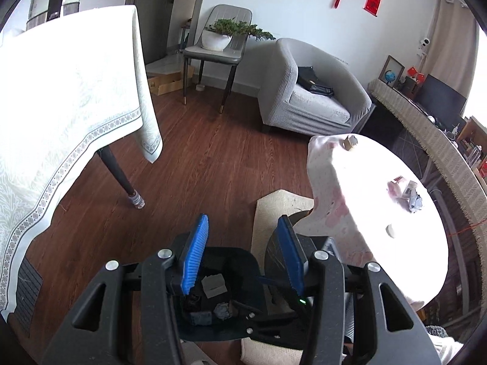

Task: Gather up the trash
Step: 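Raise both tools back over the table, then grasp the small white cap with the left tool while the right tool grasps the white box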

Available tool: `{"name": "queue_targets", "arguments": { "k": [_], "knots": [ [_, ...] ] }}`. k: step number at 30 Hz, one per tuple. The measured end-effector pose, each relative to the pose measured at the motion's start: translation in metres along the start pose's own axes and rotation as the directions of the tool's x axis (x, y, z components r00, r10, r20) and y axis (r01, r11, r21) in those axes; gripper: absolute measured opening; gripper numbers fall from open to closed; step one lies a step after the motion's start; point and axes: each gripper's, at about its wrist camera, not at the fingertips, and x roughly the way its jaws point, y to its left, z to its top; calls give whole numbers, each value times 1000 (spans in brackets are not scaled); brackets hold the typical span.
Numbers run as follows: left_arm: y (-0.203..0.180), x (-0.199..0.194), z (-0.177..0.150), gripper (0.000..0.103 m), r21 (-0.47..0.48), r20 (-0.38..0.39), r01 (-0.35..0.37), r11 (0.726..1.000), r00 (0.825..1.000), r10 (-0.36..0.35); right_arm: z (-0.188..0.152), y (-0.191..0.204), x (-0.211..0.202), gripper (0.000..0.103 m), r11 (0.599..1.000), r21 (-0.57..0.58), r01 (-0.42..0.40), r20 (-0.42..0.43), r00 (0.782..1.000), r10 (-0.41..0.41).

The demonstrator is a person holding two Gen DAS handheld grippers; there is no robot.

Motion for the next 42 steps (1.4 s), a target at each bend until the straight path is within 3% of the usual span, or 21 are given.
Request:
{"name": "queue_targets", "arguments": {
  "k": [12, 18, 20, 30, 34, 39, 42],
  "knots": [
    [-37, -10, 16, 56, 15, 80, 48, 999, 996, -49, -7, -17, -114, 64, 999, 32, 27, 227, 973, -34],
    [-67, -9, 20, 66, 51, 107, 68, 996, 992, -73, -20, -32, -153, 68, 995, 57, 80, 290, 953, -93],
    [-77, -6, 20, 67, 62, 110, 71, 996, 991, -77, -26, -40, -166, 74, 991, 76, 107, 315, 941, -126],
    [-132, 17, 11, 76, 164, 69, 101, 981, 991, -113, -52, -87, -218, 75, 947, 203, 248, 367, 877, -308],
    [-152, 24, 4, 79, 206, 60, 131, 970, 987, -146, -63, -114, -236, 77, 928, 266, 260, 378, 858, -349],
    [-179, 38, -8, 80, 266, 21, 163, 950, 984, -175, -82, -143, -261, 84, 877, 355, 325, 367, 814, -450],
    [-194, 45, -14, 80, 298, -2, 188, 936, 981, -196, -91, -162, -274, 87, 856, 403, 323, 367, 800, -475]
  ]
}}
